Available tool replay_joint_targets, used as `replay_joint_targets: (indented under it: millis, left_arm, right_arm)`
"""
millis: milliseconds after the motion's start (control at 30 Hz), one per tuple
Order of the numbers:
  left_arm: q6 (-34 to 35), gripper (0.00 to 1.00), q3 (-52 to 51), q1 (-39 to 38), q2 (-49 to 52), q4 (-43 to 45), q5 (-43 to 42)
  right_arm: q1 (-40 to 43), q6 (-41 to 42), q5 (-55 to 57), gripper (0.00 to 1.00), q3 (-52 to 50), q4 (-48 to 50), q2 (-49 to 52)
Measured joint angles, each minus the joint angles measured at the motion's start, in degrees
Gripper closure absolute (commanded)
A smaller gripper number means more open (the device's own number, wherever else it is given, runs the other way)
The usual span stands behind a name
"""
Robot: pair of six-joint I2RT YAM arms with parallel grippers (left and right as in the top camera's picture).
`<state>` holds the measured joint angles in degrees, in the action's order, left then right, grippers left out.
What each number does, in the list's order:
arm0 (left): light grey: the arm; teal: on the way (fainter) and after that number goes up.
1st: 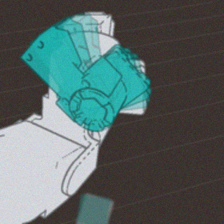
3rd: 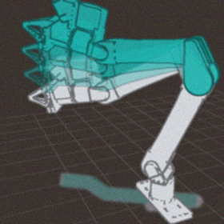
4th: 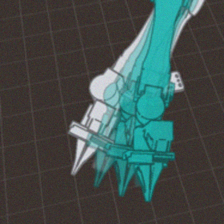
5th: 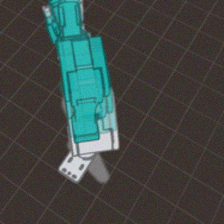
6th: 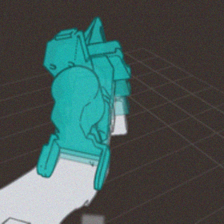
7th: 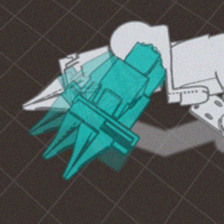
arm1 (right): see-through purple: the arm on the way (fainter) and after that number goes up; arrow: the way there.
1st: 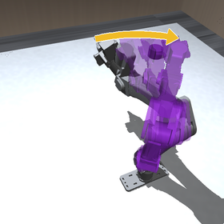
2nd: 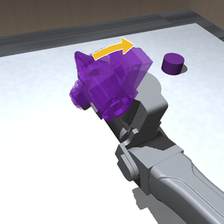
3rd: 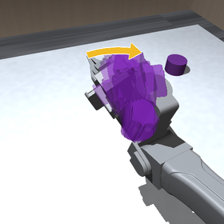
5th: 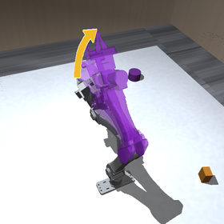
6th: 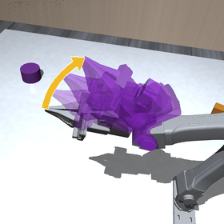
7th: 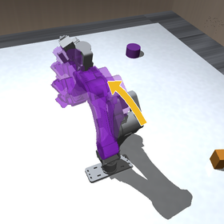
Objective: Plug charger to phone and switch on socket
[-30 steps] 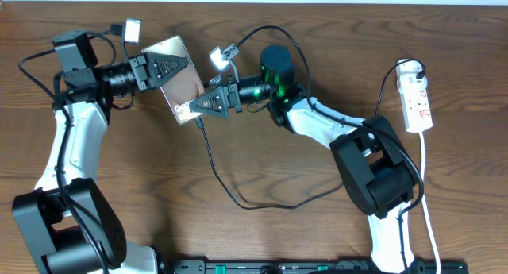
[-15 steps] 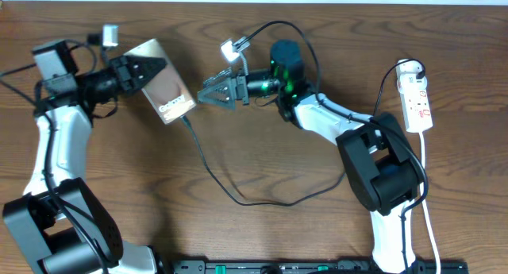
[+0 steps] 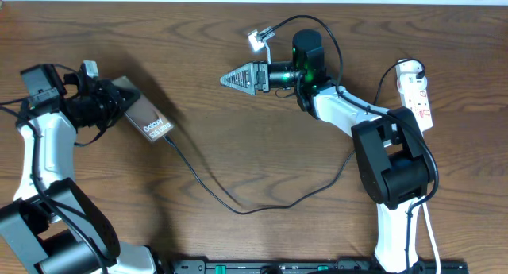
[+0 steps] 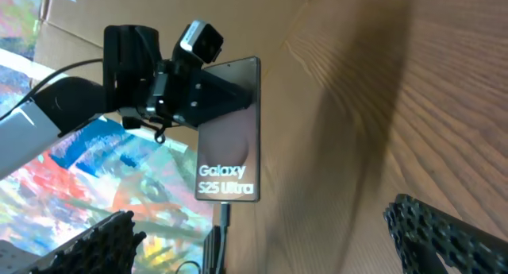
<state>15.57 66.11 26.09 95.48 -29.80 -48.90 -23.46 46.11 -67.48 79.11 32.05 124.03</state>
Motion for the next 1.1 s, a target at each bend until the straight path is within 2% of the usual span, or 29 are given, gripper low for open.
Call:
replay_joint_targets:
  millis: [233, 600, 1100]
  left_arm:
    - [-0.17, 0.93, -2.99, -0.44, 2.71, 0.2, 5.55]
    - [0.48, 0.92, -4.59, -0.44, 11.74, 0.24, 7.32]
    - [1.4, 0.93, -6.91, -0.44, 12.35, 0.79, 7.82]
  right_arm:
    - [0.0, -0.92, 0.0, 0.01, 0.0, -2.34, 0.0]
    - [0.0, -3.08, -0.02, 0.01, 0.0, -4.85, 0.0]
    - [0.0, -3.37, -0.2, 0.01, 0.0, -5.11, 0.0]
